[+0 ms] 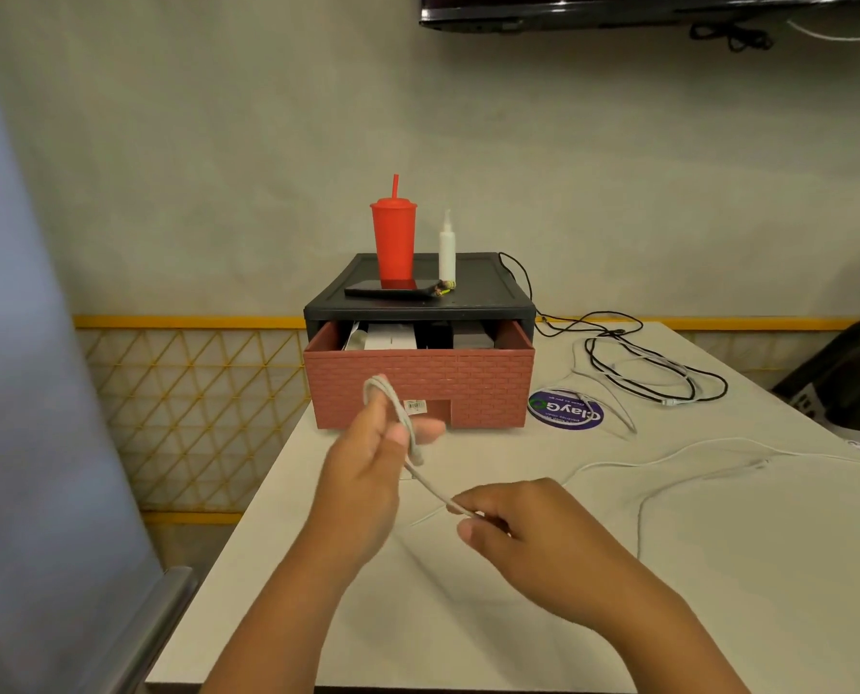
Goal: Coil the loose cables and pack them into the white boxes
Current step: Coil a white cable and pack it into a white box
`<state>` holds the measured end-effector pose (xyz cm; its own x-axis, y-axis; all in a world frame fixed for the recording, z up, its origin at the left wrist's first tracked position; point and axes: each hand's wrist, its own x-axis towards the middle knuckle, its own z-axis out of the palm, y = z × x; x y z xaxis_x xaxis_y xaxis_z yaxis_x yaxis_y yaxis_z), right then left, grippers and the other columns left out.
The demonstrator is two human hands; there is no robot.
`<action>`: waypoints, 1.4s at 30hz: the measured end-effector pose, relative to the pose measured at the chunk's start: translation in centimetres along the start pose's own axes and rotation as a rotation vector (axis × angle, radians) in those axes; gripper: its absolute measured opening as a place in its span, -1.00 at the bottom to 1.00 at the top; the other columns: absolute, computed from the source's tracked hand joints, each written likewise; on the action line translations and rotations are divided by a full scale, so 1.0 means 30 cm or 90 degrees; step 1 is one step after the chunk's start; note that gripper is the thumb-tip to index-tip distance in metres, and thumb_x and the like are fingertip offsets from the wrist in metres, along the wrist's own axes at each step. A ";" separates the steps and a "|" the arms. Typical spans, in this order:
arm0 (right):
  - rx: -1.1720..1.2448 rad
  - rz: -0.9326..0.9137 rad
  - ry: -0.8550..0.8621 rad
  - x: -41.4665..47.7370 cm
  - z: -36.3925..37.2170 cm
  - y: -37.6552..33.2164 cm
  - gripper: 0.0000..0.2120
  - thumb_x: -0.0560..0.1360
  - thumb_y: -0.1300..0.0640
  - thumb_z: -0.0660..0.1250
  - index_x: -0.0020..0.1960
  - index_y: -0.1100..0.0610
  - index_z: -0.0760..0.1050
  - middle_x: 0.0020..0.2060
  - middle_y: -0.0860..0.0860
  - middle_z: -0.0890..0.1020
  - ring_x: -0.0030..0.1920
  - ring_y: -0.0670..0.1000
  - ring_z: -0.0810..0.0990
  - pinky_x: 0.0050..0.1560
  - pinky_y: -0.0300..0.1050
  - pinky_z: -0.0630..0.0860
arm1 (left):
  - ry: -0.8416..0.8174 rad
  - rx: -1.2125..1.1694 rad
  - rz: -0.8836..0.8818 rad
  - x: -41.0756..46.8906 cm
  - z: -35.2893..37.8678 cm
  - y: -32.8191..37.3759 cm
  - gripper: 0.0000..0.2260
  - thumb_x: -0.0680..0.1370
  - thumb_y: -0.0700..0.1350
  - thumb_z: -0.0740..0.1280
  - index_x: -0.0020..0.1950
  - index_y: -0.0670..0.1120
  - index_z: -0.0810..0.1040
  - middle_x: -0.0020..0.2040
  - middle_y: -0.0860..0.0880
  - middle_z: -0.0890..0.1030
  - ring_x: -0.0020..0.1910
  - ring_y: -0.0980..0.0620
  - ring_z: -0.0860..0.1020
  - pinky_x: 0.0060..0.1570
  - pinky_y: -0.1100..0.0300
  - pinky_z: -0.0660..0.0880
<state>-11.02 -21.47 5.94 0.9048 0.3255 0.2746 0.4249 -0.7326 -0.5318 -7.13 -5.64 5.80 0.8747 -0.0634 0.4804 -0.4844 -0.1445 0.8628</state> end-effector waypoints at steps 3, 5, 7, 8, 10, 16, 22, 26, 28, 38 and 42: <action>-0.058 -0.003 0.060 0.000 -0.054 -0.024 -0.89 0.51 0.05 0.26 -0.04 -0.02 0.56 -0.47 -0.14 0.43 -0.43 -0.16 0.39 -0.38 -0.33 0.28 | -0.096 0.133 0.018 -0.021 0.003 -0.040 -0.65 0.63 -0.15 0.09 0.21 0.33 0.21 -0.19 0.22 0.62 -0.13 0.31 0.52 -0.04 0.47 0.37; -0.065 -0.004 0.104 0.004 -0.087 -0.032 -0.93 0.49 0.03 0.31 -0.07 -0.07 0.57 -0.44 -0.17 0.49 -0.39 -0.18 0.44 -0.36 -0.36 0.32 | -0.152 0.104 -0.005 -0.033 0.010 -0.039 -0.73 0.63 -0.12 0.12 0.15 0.28 0.37 -0.28 0.19 0.59 -0.23 0.27 0.49 -0.02 0.34 0.40; -0.029 -0.012 0.147 0.013 -0.109 -0.033 -0.95 0.44 0.04 0.39 -0.19 -0.09 0.57 -0.40 -0.13 0.56 -0.33 -0.15 0.50 -0.31 -0.33 0.37 | -0.183 0.029 -0.029 -0.037 0.018 -0.017 -0.83 0.57 0.00 0.16 -0.03 0.12 0.54 -0.40 0.09 0.52 -0.31 0.18 0.45 -0.05 0.26 0.40; 0.008 -0.023 0.171 0.023 -0.116 -0.029 -0.89 0.41 0.05 0.42 -0.27 -0.12 0.55 -0.40 -0.14 0.57 -0.32 -0.15 0.51 -0.30 -0.32 0.38 | -0.201 -0.016 -0.040 -0.039 0.020 -0.002 -0.80 0.52 0.05 0.17 -0.07 0.04 0.57 -0.45 0.07 0.46 -0.36 0.16 0.42 -0.09 0.27 0.40; 0.098 -0.038 0.214 0.045 -0.111 -0.011 -0.78 0.37 0.07 0.47 -0.33 -0.20 0.51 -0.39 -0.18 0.57 -0.29 -0.19 0.51 -0.29 -0.38 0.38 | -0.236 -0.127 -0.070 -0.041 0.022 0.018 -0.79 0.46 0.07 0.23 -0.12 -0.01 0.59 -0.52 0.11 0.35 -0.47 0.17 0.34 -0.11 0.27 0.42; 0.275 -0.068 0.203 0.080 -0.037 0.008 -0.80 0.46 -0.11 0.18 -0.24 -0.17 0.55 -0.33 -0.13 0.56 -0.26 -0.20 0.50 -0.22 -0.43 0.36 | -0.154 -0.417 -0.199 -0.049 0.032 0.052 -0.81 0.42 -0.04 0.29 -0.27 -0.11 0.62 -0.58 0.09 0.19 -0.59 0.15 0.18 -0.26 0.24 0.49; 0.339 0.001 0.293 0.087 0.023 0.001 -0.73 0.58 0.02 0.17 -0.21 0.08 0.52 -0.53 -0.17 0.45 -0.45 -0.19 0.36 -0.40 -0.37 0.29 | -0.083 -0.478 -0.256 -0.057 0.079 0.055 -0.73 0.43 -0.02 0.22 -0.13 -0.22 0.53 -0.52 0.00 0.30 -0.52 0.08 0.35 -0.25 0.22 0.53; 0.253 0.040 0.386 0.090 0.014 0.009 -0.74 0.58 0.06 0.14 -0.27 -0.07 0.43 -0.47 -0.27 0.49 -0.40 -0.20 0.43 -0.39 -0.36 0.31 | -0.079 -0.302 -0.254 -0.056 0.087 0.040 -0.90 0.49 -0.13 0.31 -0.07 -0.13 0.57 -0.37 0.03 0.52 -0.31 0.10 0.50 -0.21 0.27 0.49; 0.235 0.048 0.415 0.095 0.006 0.017 -0.72 0.59 0.06 0.13 -0.29 -0.11 0.39 -0.46 -0.34 0.50 -0.37 -0.25 0.46 -0.38 -0.42 0.31 | -0.087 -0.238 -0.265 -0.060 0.090 0.036 -0.93 0.52 -0.22 0.31 -0.07 -0.09 0.58 -0.38 0.06 0.56 -0.35 0.15 0.52 -0.21 0.29 0.49; 0.276 0.023 0.340 0.098 0.040 0.024 -0.73 0.58 0.02 0.17 -0.27 0.00 0.47 -0.49 -0.18 0.47 -0.43 -0.16 0.39 -0.39 -0.34 0.31 | -0.090 -0.404 -0.348 -0.033 0.060 0.075 -0.91 0.45 -0.18 0.27 -0.22 -0.17 0.53 -0.50 -0.04 0.43 -0.43 0.03 0.45 -0.22 0.19 0.44; 0.385 0.010 0.296 0.090 0.045 0.027 -0.67 0.56 -0.06 0.16 -0.21 0.11 0.55 -0.52 -0.12 0.44 -0.46 -0.19 0.38 -0.40 -0.41 0.30 | -0.092 -0.655 -0.434 -0.021 0.046 0.065 -0.77 0.45 -0.04 0.21 -0.29 -0.17 0.48 -0.60 0.05 0.19 -0.63 0.12 0.23 -0.23 0.16 0.45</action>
<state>-8.18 -20.37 5.16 0.8630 -0.0652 0.5009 0.4743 -0.2368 -0.8479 -8.59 -7.23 6.96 0.9146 -0.3966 -0.0787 0.3393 0.6467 0.6831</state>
